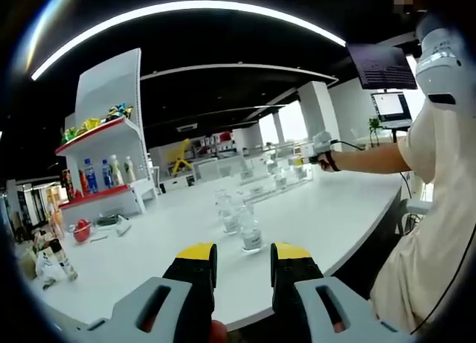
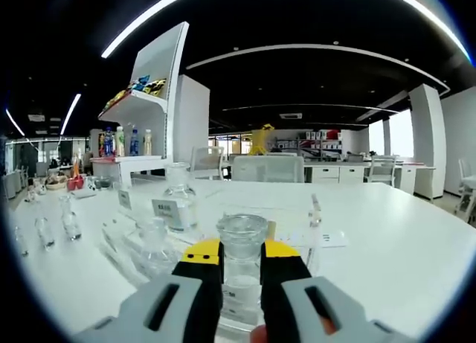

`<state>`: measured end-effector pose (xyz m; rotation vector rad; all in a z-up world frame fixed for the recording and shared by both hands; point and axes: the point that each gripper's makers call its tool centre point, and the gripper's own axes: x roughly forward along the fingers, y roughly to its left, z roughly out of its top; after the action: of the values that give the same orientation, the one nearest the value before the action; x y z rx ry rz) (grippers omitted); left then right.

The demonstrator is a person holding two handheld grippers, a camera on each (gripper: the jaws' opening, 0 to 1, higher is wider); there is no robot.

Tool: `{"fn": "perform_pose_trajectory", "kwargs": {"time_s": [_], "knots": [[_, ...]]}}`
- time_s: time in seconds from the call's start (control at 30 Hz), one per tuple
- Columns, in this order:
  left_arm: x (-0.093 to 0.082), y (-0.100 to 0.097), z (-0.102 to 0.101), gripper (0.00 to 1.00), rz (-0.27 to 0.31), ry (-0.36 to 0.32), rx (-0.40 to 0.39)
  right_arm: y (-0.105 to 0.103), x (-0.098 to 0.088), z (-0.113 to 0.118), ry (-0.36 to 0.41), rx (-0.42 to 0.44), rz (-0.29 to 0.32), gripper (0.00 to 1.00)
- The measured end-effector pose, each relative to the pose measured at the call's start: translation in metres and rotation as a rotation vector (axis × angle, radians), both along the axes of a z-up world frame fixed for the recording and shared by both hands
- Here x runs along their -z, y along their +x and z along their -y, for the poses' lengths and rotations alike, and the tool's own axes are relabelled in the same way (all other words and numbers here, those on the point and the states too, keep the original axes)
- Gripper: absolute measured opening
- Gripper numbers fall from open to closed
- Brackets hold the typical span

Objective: Identify the label on the chemical reagent bottle, grasp the chemical reagent bottle, and place it in the designated position on the reagent rack

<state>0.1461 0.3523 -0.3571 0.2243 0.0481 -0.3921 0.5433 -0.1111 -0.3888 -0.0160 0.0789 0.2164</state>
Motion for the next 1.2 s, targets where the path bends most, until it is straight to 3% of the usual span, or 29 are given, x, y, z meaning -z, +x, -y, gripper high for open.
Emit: {"fn": "perform_pose_trajectory", "kwargs": {"time_s": [1.2], "knots": [[0.005,0.002,-0.006,0.29,-0.006,-0.011,-0.013,0.003,0.019,0.002,-0.044,0.017,-0.037,0.18]]}}
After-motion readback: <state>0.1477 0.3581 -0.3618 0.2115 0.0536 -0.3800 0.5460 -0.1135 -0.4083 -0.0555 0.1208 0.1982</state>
